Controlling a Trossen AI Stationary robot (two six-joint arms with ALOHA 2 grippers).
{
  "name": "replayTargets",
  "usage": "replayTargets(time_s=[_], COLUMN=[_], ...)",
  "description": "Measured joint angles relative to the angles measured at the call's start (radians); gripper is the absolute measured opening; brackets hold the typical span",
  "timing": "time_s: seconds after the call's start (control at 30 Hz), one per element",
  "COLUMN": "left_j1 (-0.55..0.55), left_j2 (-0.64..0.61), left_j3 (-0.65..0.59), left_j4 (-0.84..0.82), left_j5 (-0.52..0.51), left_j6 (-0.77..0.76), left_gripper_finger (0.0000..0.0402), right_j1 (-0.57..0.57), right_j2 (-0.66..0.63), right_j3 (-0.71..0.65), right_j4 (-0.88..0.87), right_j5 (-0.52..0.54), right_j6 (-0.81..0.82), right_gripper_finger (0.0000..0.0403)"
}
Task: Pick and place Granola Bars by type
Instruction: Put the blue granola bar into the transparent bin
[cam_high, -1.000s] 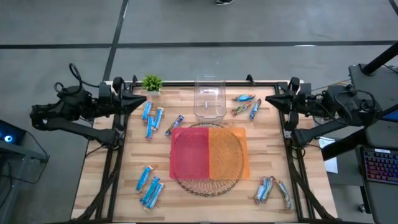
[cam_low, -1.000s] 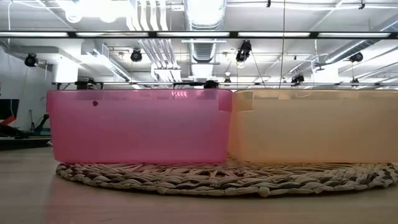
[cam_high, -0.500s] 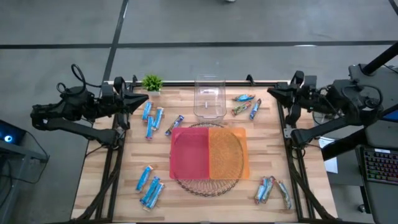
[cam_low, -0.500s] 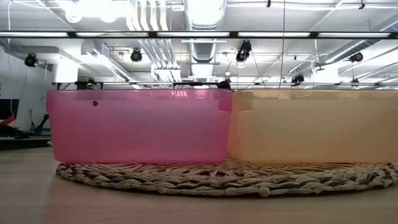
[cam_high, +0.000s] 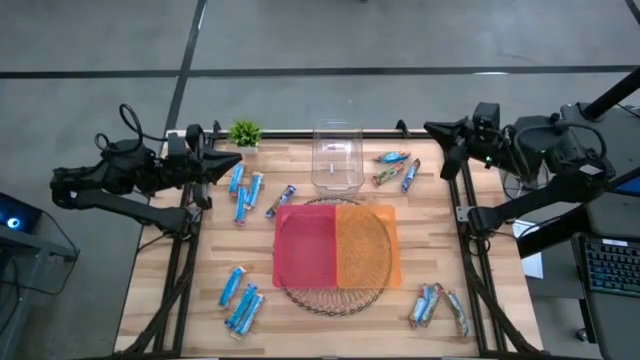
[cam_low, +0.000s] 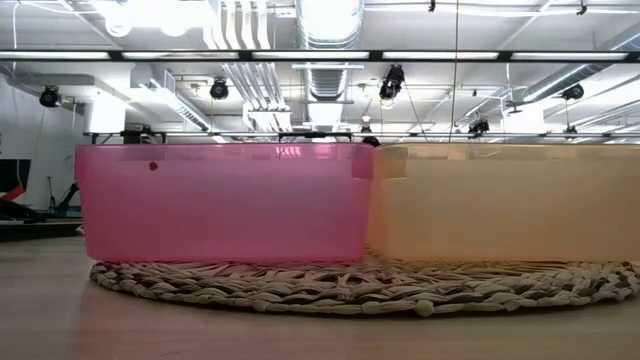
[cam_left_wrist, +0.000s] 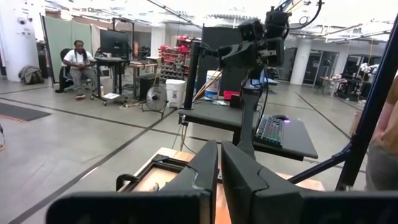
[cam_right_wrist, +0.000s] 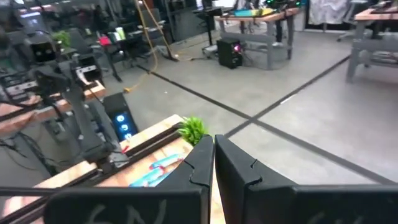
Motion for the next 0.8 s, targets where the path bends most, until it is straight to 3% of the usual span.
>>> replayTargets(time_s=[0.6, 0.8], left_j1=[0.000, 0.000], left_j2=[0.006, 0.011], left_j3=[-0.002, -0.002], left_j4=[-0.001, 0.000], left_j5=[0.001, 0.001], left_j6=[-0.018, -0.019], left_gripper_finger=[0.0005, 0.0005], right_j1=[-0.316, -0.360], right_j2=[0.163, 0.173], right_j3=[0.274, 0.271], right_j4=[-0.479, -0.495], right_j5=[-0.011, -0.010], right_j6=[0.268, 0.203], right_gripper_finger=[0.0008, 0.0008])
